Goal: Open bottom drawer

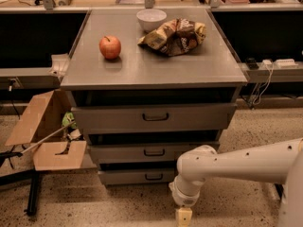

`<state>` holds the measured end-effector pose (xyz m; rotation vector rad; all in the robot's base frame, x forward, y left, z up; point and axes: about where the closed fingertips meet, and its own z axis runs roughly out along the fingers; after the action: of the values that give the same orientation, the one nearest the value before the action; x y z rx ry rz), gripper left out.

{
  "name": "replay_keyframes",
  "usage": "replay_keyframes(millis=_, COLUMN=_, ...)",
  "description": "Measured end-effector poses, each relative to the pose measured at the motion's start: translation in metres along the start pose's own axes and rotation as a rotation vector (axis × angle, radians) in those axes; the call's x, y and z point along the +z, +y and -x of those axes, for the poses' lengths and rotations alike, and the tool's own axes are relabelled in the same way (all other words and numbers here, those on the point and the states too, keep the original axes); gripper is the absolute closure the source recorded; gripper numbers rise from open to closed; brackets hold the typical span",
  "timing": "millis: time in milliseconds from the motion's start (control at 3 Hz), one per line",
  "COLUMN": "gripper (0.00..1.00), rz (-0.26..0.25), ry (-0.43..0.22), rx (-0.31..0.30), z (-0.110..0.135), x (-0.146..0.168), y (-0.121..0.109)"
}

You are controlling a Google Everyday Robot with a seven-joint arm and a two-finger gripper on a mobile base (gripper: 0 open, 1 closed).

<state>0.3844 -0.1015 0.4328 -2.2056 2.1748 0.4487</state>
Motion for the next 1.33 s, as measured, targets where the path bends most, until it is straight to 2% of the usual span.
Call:
replay_keyframes(millis=333, gripper=0.0, rz=-0.013, ry=0.002, rx=0.015, z=-0.009, x=0.024, y=-0.023)
replay_keyframes(millis=667, gripper=0.0, rz=-0.073, ry=-0.04, rx=-0.017, z=-0.035, x=0.079, y=-0.091)
replay_keyframes(millis=1000, gripper=0.0, rz=-0.092, ry=-0.082, rx=-0.039, z=-0.046, x=0.123, y=-0.129)
replay_keyframes(millis=1333, gripper=0.0, rz=-0.133, ry=-0.125, rx=-0.021, z=-0.056, x=0.158, y=-0.172)
